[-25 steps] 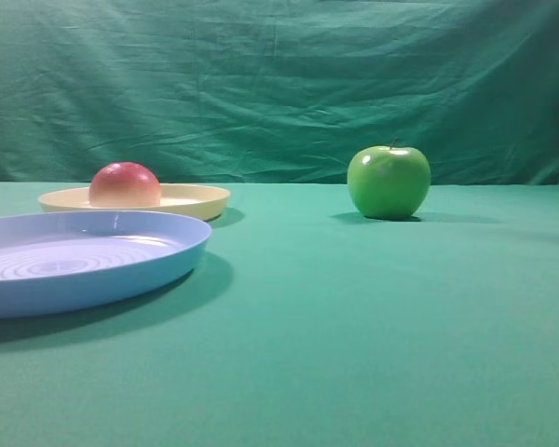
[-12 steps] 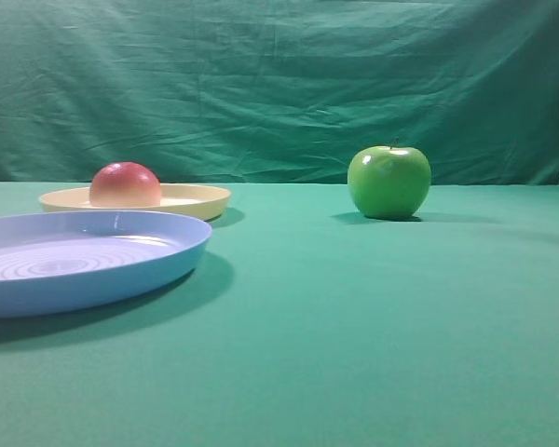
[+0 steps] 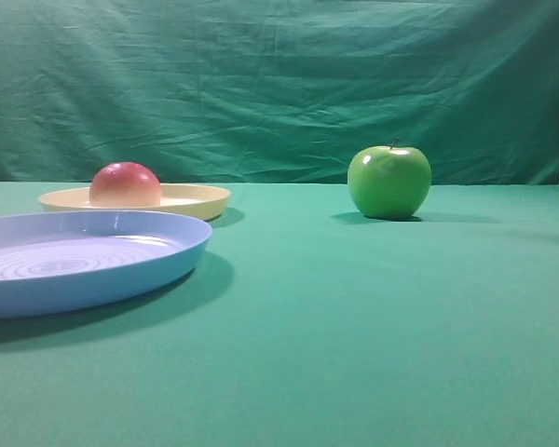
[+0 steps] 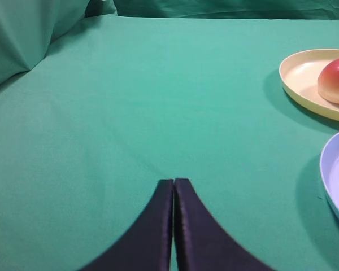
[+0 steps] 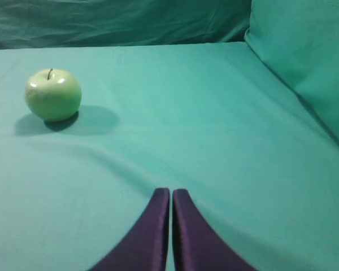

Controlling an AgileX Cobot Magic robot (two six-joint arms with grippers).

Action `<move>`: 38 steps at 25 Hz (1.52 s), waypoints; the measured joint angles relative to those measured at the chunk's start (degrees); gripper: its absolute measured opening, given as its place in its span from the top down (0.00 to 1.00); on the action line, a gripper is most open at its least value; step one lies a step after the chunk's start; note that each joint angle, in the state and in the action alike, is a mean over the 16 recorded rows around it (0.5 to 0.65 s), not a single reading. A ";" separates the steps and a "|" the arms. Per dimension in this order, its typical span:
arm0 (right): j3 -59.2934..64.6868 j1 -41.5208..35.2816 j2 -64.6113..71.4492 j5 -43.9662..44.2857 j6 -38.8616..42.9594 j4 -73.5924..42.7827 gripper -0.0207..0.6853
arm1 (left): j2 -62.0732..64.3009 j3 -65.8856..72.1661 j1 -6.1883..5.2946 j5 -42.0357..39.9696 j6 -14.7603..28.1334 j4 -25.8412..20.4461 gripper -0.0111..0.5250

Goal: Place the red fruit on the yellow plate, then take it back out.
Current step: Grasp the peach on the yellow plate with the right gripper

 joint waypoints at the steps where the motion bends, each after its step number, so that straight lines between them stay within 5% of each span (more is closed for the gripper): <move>1: 0.52 0.00 0.00 -0.38 -0.17 0.06 0.97 | 0.00 0.00 0.00 0.00 -0.01 0.00 0.98; 29: 3.41 0.00 0.05 -5.74 -2.04 1.26 0.97 | 0.00 0.00 0.00 0.00 -0.02 0.00 0.98; 38: -5.44 0.00 5.56 -5.90 -2.99 4.07 0.97 | 0.00 0.00 0.00 0.00 -0.02 0.00 0.98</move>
